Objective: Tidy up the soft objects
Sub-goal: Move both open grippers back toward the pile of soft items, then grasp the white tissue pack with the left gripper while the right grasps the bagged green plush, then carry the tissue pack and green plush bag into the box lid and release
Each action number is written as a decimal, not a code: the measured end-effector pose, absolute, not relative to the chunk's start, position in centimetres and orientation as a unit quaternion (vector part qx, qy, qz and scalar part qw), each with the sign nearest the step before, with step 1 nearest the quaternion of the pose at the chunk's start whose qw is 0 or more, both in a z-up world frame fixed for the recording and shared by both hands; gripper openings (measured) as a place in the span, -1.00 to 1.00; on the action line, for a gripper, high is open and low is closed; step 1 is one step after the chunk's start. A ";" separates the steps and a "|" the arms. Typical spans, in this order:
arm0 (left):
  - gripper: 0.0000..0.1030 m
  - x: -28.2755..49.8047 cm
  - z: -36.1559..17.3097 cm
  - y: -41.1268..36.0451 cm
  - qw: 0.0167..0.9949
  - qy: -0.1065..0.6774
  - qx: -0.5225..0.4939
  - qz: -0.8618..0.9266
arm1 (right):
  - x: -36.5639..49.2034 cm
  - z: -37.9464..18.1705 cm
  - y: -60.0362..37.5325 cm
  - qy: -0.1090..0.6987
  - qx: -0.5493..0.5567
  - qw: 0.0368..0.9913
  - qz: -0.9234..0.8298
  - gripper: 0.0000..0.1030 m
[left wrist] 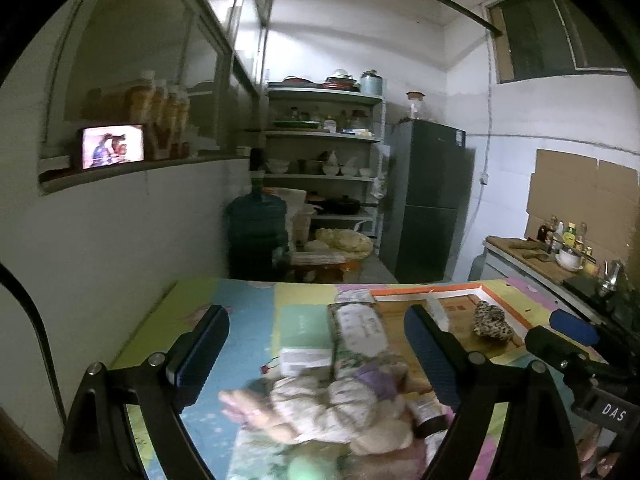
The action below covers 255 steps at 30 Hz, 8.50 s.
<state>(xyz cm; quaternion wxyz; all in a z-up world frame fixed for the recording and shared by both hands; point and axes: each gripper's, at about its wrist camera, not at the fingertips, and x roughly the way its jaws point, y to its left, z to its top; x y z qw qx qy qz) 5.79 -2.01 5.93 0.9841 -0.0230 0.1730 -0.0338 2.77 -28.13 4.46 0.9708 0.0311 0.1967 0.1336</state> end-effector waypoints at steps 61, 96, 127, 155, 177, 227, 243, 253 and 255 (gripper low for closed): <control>0.74 4.5 -6.5 9.9 0.955 0.279 -0.091 -0.031 | 4.3 -7.3 -10.2 0.343 -0.123 0.890 0.273 -0.06; 0.51 7.9 -10.2 3.4 0.931 0.358 -0.034 -0.065 | 4.5 -3.6 -15.0 0.286 -0.009 0.909 0.305 -0.32; -0.05 5.6 0.7 3.5 0.974 0.209 -0.054 -0.067 | 1.4 3.2 -16.3 0.190 0.004 0.926 0.327 -0.32; -0.05 15.0 3.4 -7.9 0.966 0.218 -0.016 -0.136 | 7.7 5.3 -27.7 0.164 0.044 0.959 0.229 -0.32; -0.05 18.4 2.3 -17.1 0.954 0.242 0.007 -0.176 | 10.7 4.1 -36.3 0.175 0.074 0.968 0.164 -0.32; -0.02 25.7 -7.4 -26.6 0.883 0.419 0.003 -0.213 | 18.0 -4.9 -44.9 0.321 0.112 0.939 0.050 -0.29; 0.43 25.7 -7.5 -25.7 0.883 0.425 -0.017 -0.200 | 18.2 -5.3 -45.6 0.333 0.127 0.933 0.044 -0.04; 0.46 24.7 -5.9 -25.2 0.894 0.402 -0.023 -0.196 | 17.4 -4.7 -45.9 0.314 0.135 0.939 0.044 0.03; 0.46 24.5 -5.5 -25.1 0.897 0.396 -0.025 -0.195 | 17.2 -4.6 -45.9 0.312 0.134 0.940 0.042 0.03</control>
